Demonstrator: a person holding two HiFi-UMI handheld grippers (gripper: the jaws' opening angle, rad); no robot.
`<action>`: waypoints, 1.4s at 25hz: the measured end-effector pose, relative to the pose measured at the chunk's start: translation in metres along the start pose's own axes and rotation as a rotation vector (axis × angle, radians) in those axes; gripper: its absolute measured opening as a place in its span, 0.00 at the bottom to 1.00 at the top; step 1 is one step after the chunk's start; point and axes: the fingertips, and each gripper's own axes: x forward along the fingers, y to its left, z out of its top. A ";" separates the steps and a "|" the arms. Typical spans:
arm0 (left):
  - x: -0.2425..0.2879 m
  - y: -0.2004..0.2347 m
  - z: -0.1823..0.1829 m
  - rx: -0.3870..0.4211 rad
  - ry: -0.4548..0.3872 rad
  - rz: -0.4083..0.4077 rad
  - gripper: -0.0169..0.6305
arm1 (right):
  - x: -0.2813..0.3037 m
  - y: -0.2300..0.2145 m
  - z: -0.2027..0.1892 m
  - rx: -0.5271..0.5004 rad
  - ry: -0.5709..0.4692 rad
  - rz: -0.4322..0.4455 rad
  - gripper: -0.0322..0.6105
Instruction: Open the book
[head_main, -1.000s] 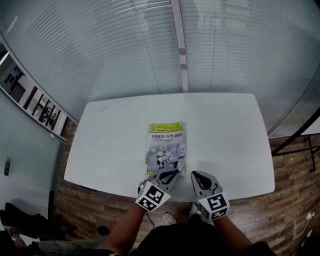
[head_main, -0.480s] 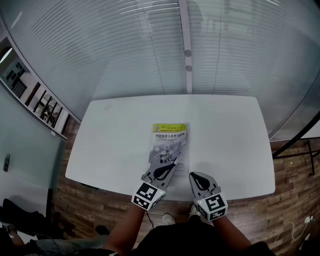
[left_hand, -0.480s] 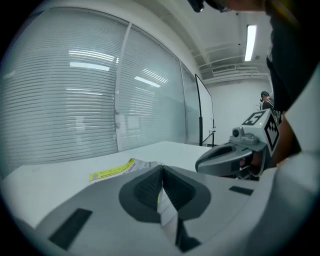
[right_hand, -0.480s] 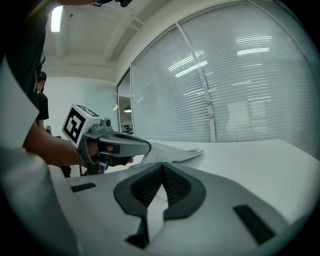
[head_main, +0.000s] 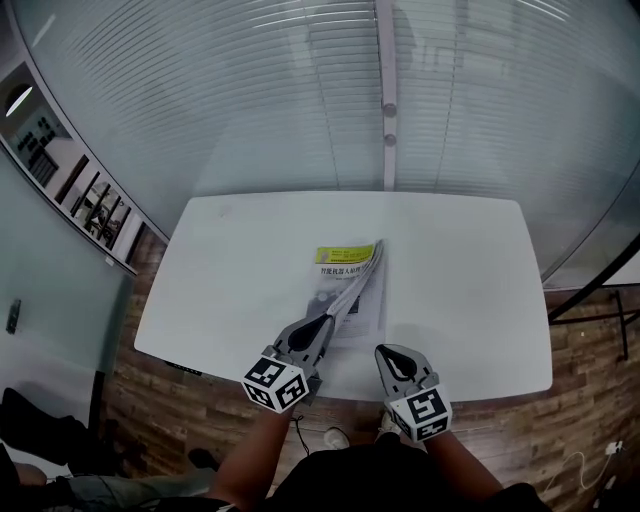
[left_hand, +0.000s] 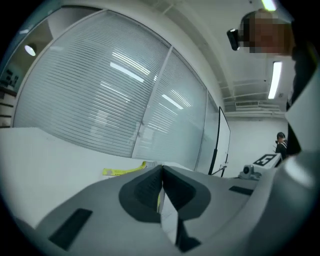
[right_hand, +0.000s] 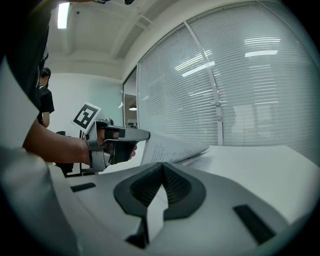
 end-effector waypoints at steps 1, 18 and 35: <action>-0.003 0.004 0.003 -0.032 -0.022 0.006 0.05 | 0.001 0.003 0.001 -0.006 -0.001 0.004 0.06; -0.069 0.097 0.014 -0.399 -0.286 0.222 0.05 | 0.026 0.027 0.028 -0.101 -0.034 0.040 0.06; -0.136 0.158 -0.029 -0.612 -0.302 0.506 0.05 | 0.038 0.045 0.027 -0.111 -0.021 0.084 0.06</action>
